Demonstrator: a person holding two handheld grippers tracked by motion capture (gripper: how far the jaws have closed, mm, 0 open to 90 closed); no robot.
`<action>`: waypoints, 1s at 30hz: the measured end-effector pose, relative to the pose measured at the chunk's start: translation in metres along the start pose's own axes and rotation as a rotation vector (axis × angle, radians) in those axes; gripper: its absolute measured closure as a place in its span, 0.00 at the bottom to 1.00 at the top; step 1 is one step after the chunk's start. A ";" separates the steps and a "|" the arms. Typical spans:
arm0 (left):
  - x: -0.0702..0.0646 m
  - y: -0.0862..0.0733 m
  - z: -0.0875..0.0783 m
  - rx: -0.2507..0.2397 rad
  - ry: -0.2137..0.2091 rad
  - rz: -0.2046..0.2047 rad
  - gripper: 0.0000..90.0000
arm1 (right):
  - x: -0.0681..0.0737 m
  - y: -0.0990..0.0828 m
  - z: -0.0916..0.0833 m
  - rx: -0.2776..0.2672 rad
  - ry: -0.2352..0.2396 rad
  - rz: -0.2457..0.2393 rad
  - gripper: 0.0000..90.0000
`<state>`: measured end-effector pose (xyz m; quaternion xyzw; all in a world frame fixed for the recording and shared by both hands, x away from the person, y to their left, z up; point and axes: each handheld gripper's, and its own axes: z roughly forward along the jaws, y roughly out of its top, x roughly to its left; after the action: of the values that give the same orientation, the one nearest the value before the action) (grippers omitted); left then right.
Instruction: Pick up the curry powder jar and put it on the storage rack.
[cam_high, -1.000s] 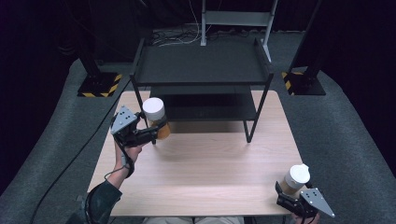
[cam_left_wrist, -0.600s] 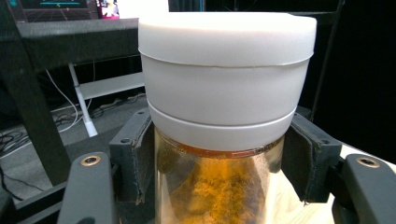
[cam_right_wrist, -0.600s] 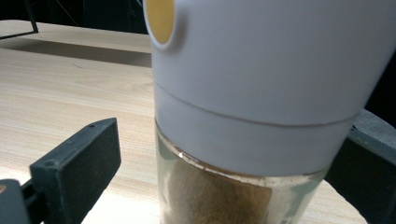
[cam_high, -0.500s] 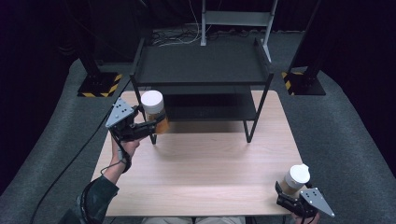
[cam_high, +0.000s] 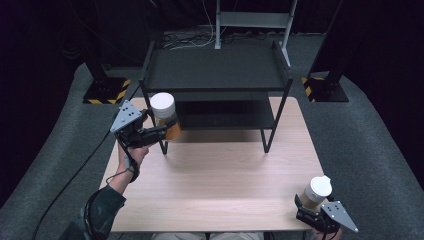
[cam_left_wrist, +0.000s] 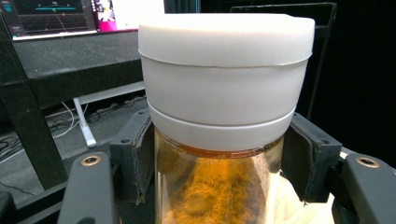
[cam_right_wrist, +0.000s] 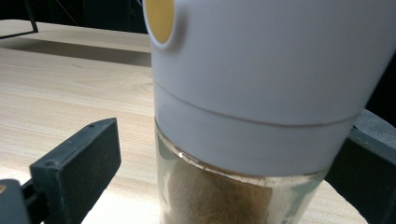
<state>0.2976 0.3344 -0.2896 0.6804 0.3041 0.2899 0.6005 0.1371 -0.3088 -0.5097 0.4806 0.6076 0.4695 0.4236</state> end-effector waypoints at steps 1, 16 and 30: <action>0.001 0.001 0.000 -0.001 -0.001 -0.005 0.37 | 0.000 0.000 0.000 0.000 0.000 0.000 0.00; 0.006 0.012 -0.001 -0.008 -0.016 -0.002 0.37 | 0.000 0.001 0.000 0.003 -0.002 0.003 0.00; 0.008 0.028 0.000 -0.032 -0.038 0.026 0.38 | 0.000 0.001 0.000 0.005 0.001 0.003 0.00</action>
<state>0.3049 0.3382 -0.2620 0.6799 0.2789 0.2897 0.6132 0.1377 -0.3090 -0.5088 0.4823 0.6085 0.4687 0.4212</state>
